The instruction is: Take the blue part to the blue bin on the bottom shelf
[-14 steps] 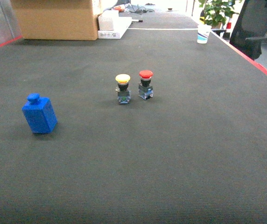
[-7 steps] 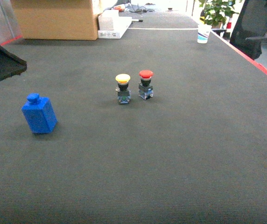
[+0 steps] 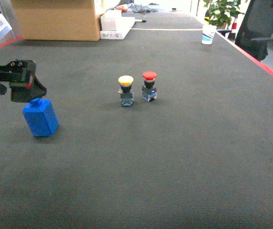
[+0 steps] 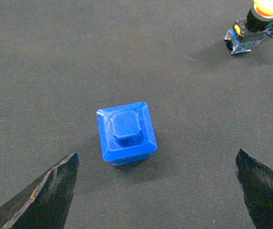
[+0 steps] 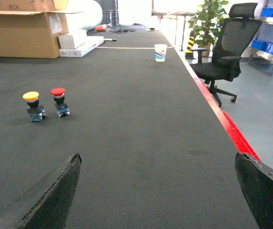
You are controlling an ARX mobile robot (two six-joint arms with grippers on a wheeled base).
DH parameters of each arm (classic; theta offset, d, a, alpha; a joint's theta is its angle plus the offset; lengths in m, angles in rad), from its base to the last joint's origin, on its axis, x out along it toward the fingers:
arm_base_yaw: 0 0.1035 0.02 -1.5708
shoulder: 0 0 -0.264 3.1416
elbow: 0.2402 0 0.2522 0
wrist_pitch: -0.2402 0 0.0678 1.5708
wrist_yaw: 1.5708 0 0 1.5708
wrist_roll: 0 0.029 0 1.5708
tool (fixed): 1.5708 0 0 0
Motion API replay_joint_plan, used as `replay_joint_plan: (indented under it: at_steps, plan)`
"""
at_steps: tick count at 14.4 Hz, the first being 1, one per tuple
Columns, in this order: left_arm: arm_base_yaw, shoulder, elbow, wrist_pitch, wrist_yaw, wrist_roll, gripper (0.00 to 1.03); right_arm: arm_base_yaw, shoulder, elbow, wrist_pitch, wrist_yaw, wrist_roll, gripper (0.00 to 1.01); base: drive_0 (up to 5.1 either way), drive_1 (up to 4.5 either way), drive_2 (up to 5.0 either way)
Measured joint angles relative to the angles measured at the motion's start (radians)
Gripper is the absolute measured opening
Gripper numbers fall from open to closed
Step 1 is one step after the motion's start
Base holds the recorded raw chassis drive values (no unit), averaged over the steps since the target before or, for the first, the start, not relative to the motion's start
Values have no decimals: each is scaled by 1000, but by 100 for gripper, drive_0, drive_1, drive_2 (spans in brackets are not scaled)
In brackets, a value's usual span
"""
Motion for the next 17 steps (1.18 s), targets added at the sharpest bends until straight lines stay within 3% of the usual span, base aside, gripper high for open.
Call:
replay_joint_plan:
  at_steps: [3, 8, 16, 17]
  plan:
    - [-10, 112, 66, -29, 8, -14, 98, 0, 0, 0, 0, 0, 0, 98, 0, 0, 0]
    - [-9, 208, 98, 8, -59, -21, 98, 0, 0, 0, 0, 0, 0, 98, 0, 0, 0]
    - [-17, 305, 156, 27, -119, -18, 98, 0, 0, 0, 0, 0, 0, 98, 0, 0, 0]
    - [-17, 305, 156, 31, -133, -12, 93, 0, 0, 0, 0, 0, 0, 98, 0, 0, 0]
